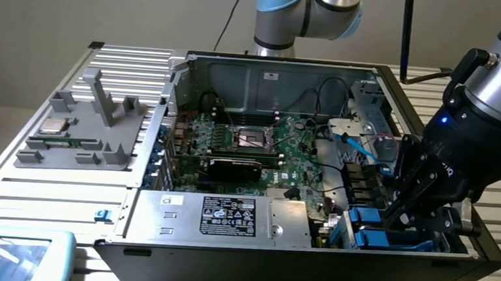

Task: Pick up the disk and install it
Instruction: 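Insert the second disk wire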

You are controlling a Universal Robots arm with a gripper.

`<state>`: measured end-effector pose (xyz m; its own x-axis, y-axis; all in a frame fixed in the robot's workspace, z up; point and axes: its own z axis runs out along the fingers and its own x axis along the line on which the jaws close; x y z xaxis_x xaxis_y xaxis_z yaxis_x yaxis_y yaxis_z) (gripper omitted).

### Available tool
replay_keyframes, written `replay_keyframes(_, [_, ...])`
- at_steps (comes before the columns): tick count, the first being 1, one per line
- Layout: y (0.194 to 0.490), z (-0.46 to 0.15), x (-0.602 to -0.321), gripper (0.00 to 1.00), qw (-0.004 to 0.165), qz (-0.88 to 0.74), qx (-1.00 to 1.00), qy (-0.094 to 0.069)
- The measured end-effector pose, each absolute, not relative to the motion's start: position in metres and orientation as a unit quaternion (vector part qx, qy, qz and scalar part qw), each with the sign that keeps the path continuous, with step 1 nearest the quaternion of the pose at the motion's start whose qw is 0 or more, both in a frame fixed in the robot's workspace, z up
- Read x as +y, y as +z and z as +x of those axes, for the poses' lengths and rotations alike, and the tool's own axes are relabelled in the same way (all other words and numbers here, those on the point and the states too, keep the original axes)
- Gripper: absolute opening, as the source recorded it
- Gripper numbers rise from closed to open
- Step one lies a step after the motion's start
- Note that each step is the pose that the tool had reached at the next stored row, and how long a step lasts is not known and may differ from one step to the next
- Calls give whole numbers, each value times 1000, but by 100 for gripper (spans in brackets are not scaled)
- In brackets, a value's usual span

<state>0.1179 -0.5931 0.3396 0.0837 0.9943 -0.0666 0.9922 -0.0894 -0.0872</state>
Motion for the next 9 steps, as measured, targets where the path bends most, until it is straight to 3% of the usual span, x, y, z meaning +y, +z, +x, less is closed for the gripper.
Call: replay_keyframes(9, [340, 125, -588, 16, 12, -738, -672, 57])
